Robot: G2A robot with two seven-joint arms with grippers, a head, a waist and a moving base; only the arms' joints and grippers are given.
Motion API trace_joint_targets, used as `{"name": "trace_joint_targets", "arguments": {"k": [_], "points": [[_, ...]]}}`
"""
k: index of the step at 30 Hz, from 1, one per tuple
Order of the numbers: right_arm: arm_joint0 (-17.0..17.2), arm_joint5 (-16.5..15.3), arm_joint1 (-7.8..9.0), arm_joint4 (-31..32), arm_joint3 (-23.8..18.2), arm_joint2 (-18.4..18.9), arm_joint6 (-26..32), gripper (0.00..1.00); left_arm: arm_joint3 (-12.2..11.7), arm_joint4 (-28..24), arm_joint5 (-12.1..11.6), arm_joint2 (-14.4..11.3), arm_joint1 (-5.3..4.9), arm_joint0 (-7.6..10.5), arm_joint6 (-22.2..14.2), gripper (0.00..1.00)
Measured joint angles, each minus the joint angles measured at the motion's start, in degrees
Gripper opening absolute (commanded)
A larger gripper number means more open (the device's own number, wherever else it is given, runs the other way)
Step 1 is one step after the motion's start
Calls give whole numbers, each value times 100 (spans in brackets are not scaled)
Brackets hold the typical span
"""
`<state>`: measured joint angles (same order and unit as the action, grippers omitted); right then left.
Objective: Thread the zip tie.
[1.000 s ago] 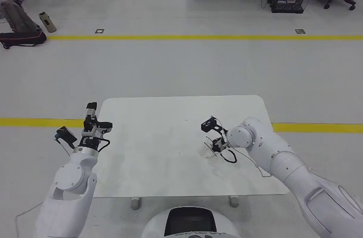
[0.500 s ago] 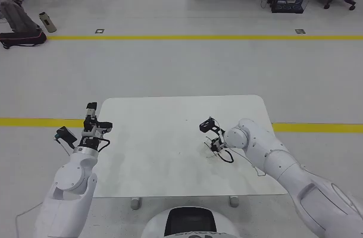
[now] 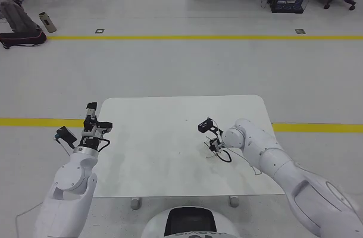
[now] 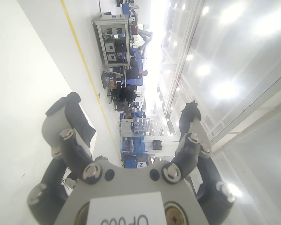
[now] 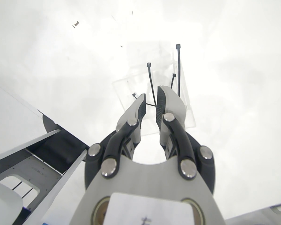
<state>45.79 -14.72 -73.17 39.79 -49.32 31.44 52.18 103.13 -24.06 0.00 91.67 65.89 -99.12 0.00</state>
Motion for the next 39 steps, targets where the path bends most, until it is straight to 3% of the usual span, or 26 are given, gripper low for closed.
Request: {"name": "trace_joint_targets", "arguments": {"k": [15,21,28,33,39], "points": [[-156,-171,-286,-15,604,-116,-140,18,0,0,0,0,0,0,0,100],[-218,-259,-405,-37,860,-159,-157,0,0,0,0,0,0,0,0,100],[-294,-411,-525,-107,1147,-163,-213,0,0,0,0,0,0,0,0,100],[-317,-479,-519,-152,1159,-80,-228,0,0,0,0,0,0,0,0,100],[-202,-476,-284,-359,673,229,-244,0,0,0,0,0,0,0,0,100]]}}
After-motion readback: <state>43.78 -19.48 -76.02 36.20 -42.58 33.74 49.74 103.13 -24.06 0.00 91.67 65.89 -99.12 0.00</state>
